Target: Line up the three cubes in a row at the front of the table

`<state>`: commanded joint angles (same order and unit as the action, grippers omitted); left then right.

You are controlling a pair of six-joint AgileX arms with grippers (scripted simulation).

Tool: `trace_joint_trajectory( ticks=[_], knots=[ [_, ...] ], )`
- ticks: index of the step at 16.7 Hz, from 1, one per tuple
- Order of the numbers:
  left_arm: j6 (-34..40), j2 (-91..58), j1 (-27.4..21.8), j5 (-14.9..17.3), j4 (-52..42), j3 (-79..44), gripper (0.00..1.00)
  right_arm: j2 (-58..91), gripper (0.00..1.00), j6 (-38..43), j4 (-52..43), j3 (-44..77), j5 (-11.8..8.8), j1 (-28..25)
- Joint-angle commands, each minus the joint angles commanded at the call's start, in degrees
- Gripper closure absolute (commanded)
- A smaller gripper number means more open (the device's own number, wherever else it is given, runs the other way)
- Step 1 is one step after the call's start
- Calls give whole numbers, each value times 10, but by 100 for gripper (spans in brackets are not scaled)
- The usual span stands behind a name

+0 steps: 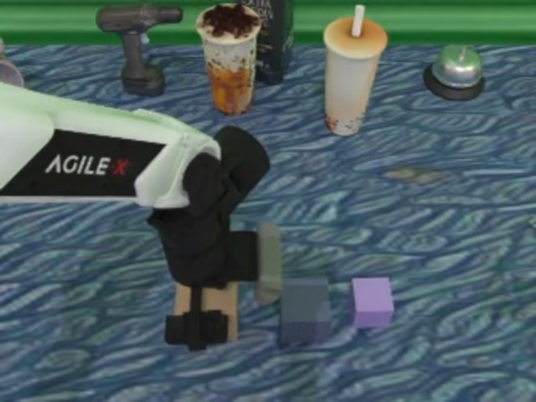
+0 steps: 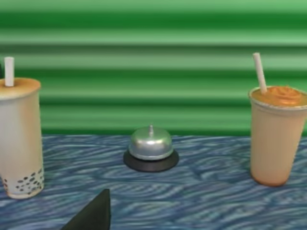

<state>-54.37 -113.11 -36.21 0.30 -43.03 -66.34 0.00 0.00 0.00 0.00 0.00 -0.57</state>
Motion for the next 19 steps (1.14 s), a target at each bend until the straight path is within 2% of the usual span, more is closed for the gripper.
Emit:
trace_joint_trajectory(
  ticks=[9,16,19],
  knots=[
    [0,1,1,0,-2,-2,0,0,0,0,0,0,0,0],
    [0,53,10,0,-128,-71,0,0,0,0,0,0,0,0],
    [1,67,12,0,-150,-84,0,0,0,0,0,0,0,0]
  ],
)
